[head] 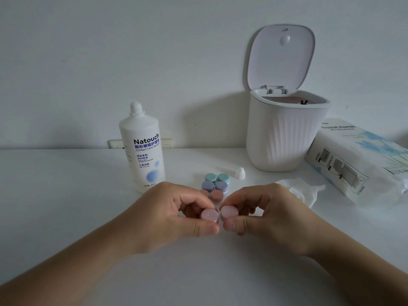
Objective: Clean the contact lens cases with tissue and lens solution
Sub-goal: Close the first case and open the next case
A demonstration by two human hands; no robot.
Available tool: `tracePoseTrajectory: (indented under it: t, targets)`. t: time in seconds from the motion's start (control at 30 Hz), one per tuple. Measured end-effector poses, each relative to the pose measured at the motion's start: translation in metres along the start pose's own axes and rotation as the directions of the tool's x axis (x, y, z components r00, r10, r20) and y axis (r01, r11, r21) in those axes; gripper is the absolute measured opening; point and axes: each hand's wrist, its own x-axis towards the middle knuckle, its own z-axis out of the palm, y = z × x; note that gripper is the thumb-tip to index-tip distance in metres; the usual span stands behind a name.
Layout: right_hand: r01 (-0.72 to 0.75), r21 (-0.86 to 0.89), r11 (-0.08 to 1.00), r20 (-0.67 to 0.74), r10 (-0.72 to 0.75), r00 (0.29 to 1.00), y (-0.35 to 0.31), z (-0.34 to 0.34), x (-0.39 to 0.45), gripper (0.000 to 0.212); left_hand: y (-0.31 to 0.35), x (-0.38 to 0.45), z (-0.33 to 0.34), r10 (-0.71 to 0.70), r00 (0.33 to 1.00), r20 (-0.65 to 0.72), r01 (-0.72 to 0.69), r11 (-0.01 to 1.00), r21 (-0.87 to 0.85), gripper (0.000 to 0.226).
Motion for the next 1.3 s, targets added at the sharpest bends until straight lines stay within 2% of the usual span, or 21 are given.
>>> tracePoseTrajectory:
  t: [0.2, 0.47, 0.67, 0.87, 1.0, 1.13, 1.3]
  targets:
    - [0.038, -0.012, 0.999, -0.001, -0.038, 0.999, 0.0000, -0.0006, -0.0013, 0.016, 0.0012, 0.0006, -0.0026, -0.027, 1.000, 0.009, 0.027, 0.999, -0.027, 0.020]
    - [0.054, 0.022, 0.998, -0.078, -0.053, 0.996, -0.0005, 0.0000, -0.0005, 0.013, 0.0024, 0.0009, 0.0012, -0.005, 0.996, -0.090, 0.001, 0.999, -0.042, 0.013]
    - [0.092, 0.044, 0.995, -0.143, -0.085, 0.986, 0.0010, 0.0043, -0.0014, 0.019, 0.0013, -0.0010, 0.0029, 0.005, 0.990, -0.144, -0.015, 0.998, -0.068, 0.017]
    - [0.053, 0.071, 0.996, -0.015, -0.052, 0.999, 0.0015, -0.0004, 0.0024, 0.028, -0.0021, 0.0018, 0.0000, -0.010, 0.990, -0.139, -0.002, 0.996, -0.084, 0.024]
    - [0.098, 0.093, 0.991, -0.006, -0.098, 0.995, 0.0022, 0.0005, 0.0018, 0.018, -0.0024, 0.0001, -0.0011, 0.005, 0.997, -0.079, -0.013, 0.994, -0.106, 0.017]
    - [0.119, 0.129, 0.984, 0.017, -0.122, 0.992, 0.0045, 0.0000, 0.0007, 0.020, -0.0002, -0.0016, -0.0023, 0.013, 1.000, -0.017, -0.015, 0.989, -0.147, 0.013]
    - [0.138, 0.124, 0.983, 0.031, -0.143, 0.989, 0.0062, 0.0020, 0.0011, 0.019, 0.0000, -0.0028, -0.0052, 0.036, 0.999, 0.020, -0.033, 0.993, -0.112, 0.008]
